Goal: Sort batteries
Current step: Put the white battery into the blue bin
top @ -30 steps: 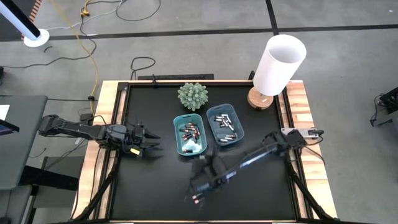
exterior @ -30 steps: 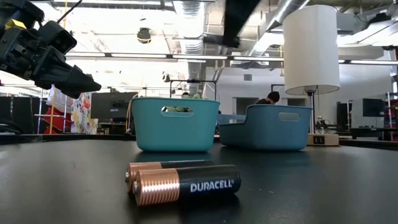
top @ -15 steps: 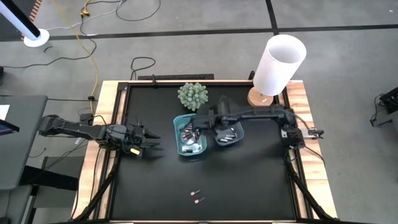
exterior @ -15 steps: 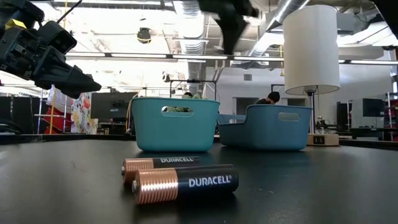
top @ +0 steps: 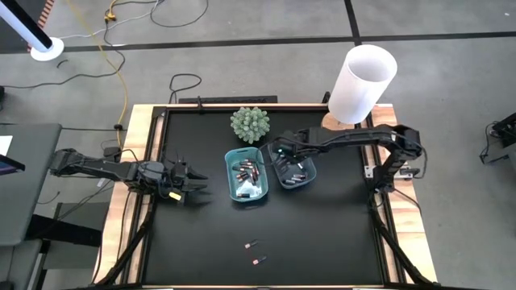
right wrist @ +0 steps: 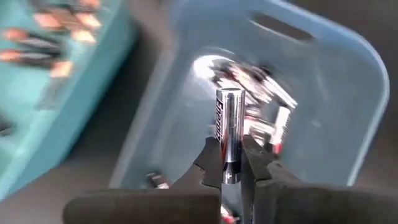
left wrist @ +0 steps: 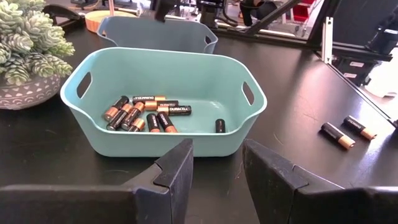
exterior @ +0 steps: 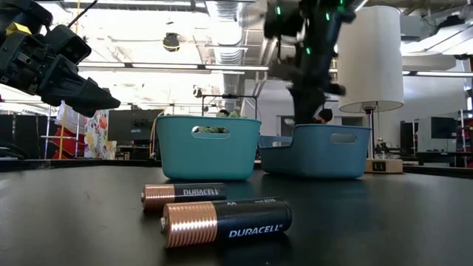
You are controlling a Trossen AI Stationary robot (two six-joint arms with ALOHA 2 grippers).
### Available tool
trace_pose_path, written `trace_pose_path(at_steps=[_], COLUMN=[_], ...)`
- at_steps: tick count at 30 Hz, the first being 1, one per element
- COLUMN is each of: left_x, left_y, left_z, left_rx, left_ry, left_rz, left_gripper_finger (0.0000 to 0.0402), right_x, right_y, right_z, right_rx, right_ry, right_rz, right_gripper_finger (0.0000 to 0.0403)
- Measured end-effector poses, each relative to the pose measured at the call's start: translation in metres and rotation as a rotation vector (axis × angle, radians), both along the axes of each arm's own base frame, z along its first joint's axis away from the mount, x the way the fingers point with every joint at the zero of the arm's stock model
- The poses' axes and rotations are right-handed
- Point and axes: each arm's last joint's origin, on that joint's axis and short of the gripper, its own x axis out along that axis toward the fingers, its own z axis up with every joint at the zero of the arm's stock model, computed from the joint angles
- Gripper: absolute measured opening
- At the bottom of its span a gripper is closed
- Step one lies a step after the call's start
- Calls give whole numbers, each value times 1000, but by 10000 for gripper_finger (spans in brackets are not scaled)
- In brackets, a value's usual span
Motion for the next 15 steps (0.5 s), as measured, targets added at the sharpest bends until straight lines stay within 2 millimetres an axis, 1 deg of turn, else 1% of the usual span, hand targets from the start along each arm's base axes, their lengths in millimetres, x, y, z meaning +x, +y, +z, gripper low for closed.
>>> trace_pose_path(at_steps=[3, 5, 10, 13, 15], left_x=[0, 0, 0, 0, 0], left_y=[0, 0, 0, 0, 0], left_z=[0, 0, 0, 0, 0], left_rx=[0, 0, 0, 0, 0], left_ry=[0, 0, 0, 0, -1], left_rz=[0, 0, 0, 0, 0], left_gripper_finger=[136, 136, 136, 136, 136], right_x=[-10, -11, -6, -3, -3], right_y=[-9, -13, -14, -15, -14], right_z=[-19, -29, -52, -61, -63], right_rx=[43, 49, 79, 82, 83], right_ry=[35, 68, 138, 168, 176], right_rz=[-96, -113, -112, -112, -111], right_gripper_finger=[27, 39, 67, 82, 94])
